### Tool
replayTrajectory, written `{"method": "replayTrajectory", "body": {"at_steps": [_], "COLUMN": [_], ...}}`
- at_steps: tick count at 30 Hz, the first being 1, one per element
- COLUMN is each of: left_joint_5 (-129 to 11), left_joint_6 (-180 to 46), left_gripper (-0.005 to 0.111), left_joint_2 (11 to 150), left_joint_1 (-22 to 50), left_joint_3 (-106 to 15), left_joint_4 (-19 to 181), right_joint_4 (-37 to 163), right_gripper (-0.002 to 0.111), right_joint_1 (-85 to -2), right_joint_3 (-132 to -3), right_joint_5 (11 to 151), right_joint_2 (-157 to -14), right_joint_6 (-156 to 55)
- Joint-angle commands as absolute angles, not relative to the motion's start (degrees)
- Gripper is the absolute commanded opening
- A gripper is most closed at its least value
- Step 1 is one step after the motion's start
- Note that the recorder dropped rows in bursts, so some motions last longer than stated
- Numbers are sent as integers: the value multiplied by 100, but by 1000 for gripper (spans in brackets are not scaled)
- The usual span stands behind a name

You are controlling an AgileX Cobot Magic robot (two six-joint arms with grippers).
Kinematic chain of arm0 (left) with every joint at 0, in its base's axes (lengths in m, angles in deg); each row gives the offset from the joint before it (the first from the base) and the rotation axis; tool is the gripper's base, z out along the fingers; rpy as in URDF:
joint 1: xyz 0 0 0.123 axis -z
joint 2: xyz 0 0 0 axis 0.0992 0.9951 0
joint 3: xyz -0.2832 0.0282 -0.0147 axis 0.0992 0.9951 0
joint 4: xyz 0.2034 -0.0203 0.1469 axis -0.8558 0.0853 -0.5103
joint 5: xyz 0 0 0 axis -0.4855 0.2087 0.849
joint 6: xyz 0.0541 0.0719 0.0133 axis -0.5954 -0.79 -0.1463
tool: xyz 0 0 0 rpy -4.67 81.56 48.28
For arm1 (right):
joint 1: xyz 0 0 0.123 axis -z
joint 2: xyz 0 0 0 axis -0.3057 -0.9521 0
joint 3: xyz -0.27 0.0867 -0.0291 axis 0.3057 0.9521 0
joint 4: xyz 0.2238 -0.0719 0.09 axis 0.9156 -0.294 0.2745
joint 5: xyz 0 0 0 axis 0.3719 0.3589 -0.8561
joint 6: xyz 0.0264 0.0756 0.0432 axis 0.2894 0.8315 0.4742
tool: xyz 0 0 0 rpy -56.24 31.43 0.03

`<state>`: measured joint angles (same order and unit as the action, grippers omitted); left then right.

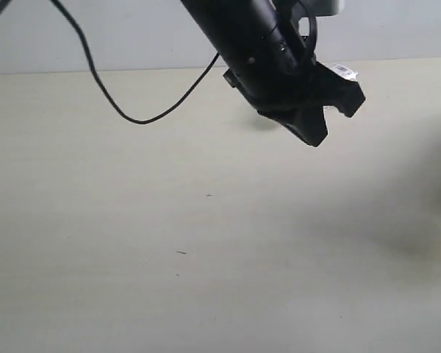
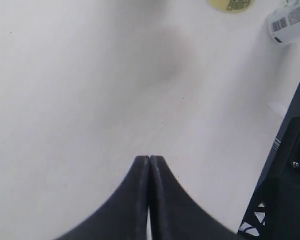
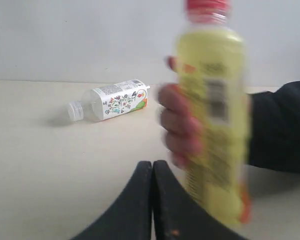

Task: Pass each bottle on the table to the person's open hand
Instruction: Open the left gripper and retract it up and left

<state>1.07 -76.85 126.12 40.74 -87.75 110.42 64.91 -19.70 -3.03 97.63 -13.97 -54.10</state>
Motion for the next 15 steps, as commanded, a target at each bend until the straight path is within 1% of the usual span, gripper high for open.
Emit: {"method": "replayTrajectory", "body": {"at_steps": [1,6,10,12,15], "left_joint_5": [-1267,-2897,-3912,-4536,-5314], "left_joint_6": [-8601,-9724,-10677,-11260,-11688], "left_gripper": [0,0,0,0,0], "left_joint_2": [11651,10549,9616,9096,8344], "left_joint_1": [4055,3889,3666,3572,3538], "left_joint_3": [-7264,-5352,-4016,-3385,-2614], "left_joint_4": [11535,12444,13439,14083,14530], "right_joint_4": [6494,6494,6494,6494,6494], "right_gripper": [0,0,0,0,0], "right_joint_1": [-1940,-1940,-1940,-1940,-1940], "right_joint_3": [-270,-270,-270,-270,-270], "right_joint_5": [9755,9755,9755,9755,9755], "right_joint_2": [-1364,-1364,-1364,-1364,-1364], "right_joint_6": [-5427,-5427,-5427,-5427,-5427]}}
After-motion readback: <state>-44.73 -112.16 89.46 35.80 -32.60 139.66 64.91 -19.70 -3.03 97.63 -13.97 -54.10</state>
